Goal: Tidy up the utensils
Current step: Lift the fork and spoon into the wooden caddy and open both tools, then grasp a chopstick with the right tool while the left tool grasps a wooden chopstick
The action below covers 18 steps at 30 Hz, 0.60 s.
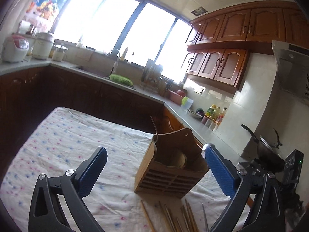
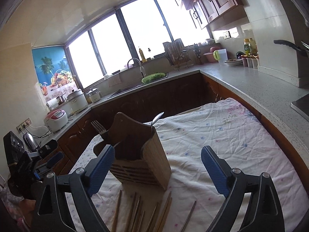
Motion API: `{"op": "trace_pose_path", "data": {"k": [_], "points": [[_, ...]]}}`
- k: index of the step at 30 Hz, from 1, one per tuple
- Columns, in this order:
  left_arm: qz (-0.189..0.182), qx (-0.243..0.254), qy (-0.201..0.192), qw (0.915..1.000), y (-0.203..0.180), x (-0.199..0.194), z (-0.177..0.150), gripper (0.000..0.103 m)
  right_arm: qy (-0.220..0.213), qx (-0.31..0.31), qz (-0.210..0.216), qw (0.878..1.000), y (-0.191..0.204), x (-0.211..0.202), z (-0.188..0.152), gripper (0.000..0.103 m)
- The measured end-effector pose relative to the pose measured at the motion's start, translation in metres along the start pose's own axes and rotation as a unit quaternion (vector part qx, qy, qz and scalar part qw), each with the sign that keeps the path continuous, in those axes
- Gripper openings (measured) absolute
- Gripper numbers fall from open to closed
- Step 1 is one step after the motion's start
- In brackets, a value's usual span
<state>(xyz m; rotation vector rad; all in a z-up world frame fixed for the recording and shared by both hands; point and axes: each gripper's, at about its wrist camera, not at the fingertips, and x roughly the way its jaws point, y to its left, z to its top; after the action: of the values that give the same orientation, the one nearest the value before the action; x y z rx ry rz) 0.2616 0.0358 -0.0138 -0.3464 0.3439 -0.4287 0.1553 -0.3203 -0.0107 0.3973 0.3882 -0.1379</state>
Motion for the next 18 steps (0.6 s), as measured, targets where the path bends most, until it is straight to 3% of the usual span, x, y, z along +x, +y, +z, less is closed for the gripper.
{"op": "trace_pose_path", "data": {"k": [3, 9, 18], "points": [[0.026, 0.018, 0.0, 0.9995, -0.009, -0.028, -0.016, 0.102, -0.002, 0.005, -0.003, 1.0, -0.002, -0.023, -0.015, 0.094], [0.054, 0.031, 0.038, 0.9973, -0.025, -0.068, -0.045, 0.102, 0.006, 0.02, -0.005, 1.0, -0.005, -0.058, -0.045, 0.094], [0.075, 0.031, 0.088, 0.9929, -0.047, -0.104, -0.06, 0.102, 0.019, 0.005, -0.011, 1.0, 0.003, -0.087, -0.082, 0.094]]}}
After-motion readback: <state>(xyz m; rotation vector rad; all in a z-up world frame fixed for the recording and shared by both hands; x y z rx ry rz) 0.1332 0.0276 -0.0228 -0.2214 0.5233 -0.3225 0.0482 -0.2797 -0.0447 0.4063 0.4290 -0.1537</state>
